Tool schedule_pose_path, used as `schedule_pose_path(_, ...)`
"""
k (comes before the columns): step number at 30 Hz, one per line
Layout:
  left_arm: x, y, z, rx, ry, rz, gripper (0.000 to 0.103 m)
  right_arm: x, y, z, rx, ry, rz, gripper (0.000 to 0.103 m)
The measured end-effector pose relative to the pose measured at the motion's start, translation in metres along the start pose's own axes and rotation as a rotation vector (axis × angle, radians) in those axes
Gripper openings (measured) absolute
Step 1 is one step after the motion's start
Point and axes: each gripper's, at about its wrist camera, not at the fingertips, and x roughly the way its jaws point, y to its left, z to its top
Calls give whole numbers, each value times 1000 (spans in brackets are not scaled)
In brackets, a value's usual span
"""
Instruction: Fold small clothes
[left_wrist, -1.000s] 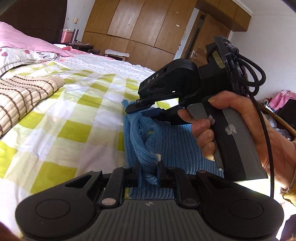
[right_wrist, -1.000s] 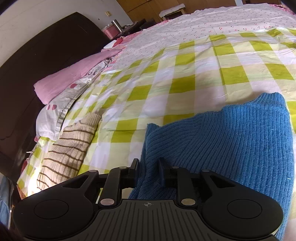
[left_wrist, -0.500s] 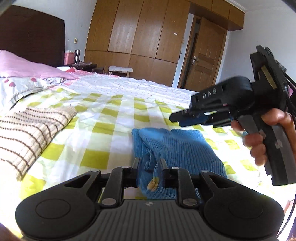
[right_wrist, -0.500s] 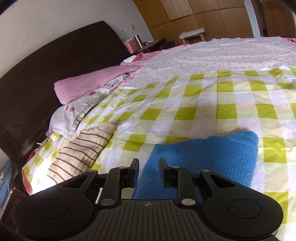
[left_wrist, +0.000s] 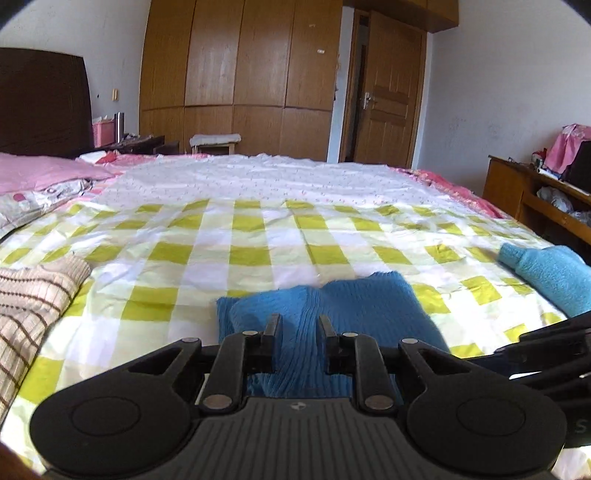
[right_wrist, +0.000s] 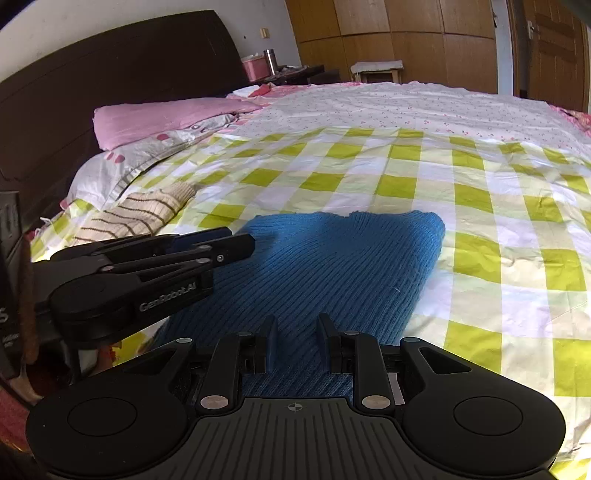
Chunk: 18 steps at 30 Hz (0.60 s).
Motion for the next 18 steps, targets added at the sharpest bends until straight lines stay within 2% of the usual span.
schedule_pose_path(2, 5, 5, -10, -8, 50, 20, 27, 0, 3, -4, -38, 0, 3, 25)
schedule_pose_path(6, -5, 9, -27, 1, 77, 46, 28, 4, 7, -11, -70, 16, 13, 26)
schedule_pose_path(11, -17, 10, -36, -24, 94, 56, 29, 1, 8, -13, -70, 17, 19, 26)
schedule_pose_path(15, -24, 1, -44, 30, 88, 80, 29, -4, 8, -15, -57, 19, 26, 26)
schedule_pose_path(18, -28, 3, -45, 24, 93, 79, 29, -7, 10, -20, -67, 18, 23, 26)
